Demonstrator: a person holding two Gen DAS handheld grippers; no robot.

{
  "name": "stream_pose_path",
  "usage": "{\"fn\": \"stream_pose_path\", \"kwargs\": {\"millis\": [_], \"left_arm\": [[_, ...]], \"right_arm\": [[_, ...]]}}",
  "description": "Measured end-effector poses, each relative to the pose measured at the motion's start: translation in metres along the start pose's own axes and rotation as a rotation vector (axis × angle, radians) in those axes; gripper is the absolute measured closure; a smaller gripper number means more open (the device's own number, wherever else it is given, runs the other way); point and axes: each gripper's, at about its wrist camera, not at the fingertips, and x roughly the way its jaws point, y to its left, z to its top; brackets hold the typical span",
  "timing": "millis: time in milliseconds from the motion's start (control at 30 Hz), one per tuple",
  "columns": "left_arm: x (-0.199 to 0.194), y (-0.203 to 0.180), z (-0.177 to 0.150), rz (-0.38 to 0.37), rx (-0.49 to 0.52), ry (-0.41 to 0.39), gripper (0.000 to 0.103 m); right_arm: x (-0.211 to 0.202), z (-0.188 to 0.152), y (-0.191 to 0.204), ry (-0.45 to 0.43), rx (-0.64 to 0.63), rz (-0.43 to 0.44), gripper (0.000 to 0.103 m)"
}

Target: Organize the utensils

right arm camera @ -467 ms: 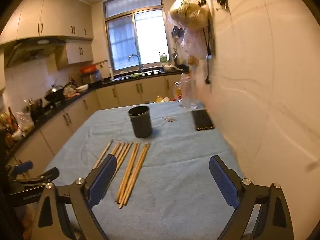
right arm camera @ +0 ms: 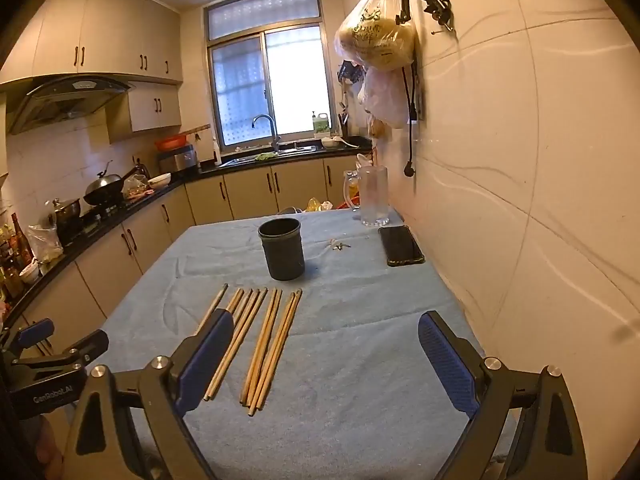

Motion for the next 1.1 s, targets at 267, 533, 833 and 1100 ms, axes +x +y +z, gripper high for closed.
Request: {"fn": "stream_pose_path", "kwargs": {"millis": [267, 533, 833, 1100], "left_arm": [[-0.013, 0.025, -0.019, -0.015, -0.027, -0.062, 0.0], [-0.02, 0.03, -0.018, -0.023, -0.039, -0.085, 0.0], [-0.022, 0.029, -0.021, -0.023, -0.036, -0.09, 0.0], [-0.023, 0.029, -0.022, -0.019, -0.036, -0.098, 0.0]], "right_arm": [[-0.009, 0.007, 0.014, 0.001, -0.029, 0.015, 0.008], [-0.02, 0.011, 0.02, -0.005, -0.042, 0.025, 0.008], [-0.022, 0.013, 0.022, 0.0, -0.042, 0.026, 0.008], [-0.028, 0.013, 0.022, -0.009, -0.044, 0.033, 0.008]]}}
